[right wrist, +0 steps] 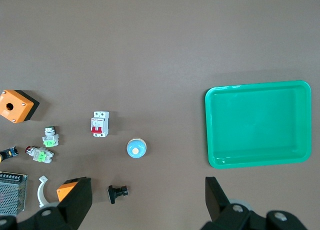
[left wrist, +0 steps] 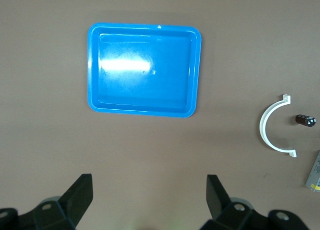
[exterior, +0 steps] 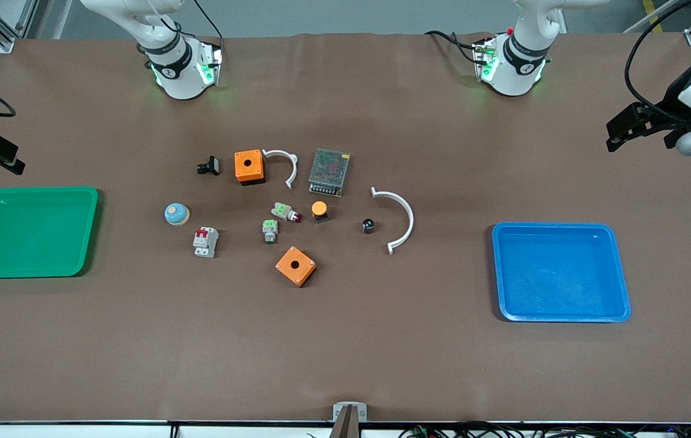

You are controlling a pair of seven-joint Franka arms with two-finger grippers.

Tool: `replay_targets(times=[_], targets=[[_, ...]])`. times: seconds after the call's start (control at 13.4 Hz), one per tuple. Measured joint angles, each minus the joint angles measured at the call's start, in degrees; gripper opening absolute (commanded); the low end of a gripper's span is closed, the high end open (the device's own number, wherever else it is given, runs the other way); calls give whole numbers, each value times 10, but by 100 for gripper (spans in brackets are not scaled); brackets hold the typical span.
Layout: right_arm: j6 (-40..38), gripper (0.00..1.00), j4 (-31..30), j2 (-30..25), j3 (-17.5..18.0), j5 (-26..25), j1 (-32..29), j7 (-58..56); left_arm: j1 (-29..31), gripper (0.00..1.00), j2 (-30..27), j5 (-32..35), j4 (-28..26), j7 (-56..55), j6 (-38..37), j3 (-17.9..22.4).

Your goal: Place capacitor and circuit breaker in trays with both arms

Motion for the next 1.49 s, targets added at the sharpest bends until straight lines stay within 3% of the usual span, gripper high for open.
replay_targets(times=[0.37, 0.67, 1.12, 1.49], targets=[[-1, 100, -1, 9, 3, 1, 2, 0, -34, 100, 84, -1, 14, -1, 21, -14], [4, 100, -3, 78, 7, 42, 23, 0, -99, 100, 167, -1, 21, -31, 78, -19], [50, 100, -2, 185, 9, 92, 54, 0, -183, 97, 272, -15, 25, -178, 176, -22], [89, 100, -9, 221, 9, 105, 58, 0, -268, 90, 334, -18, 27, -334, 235, -23]])
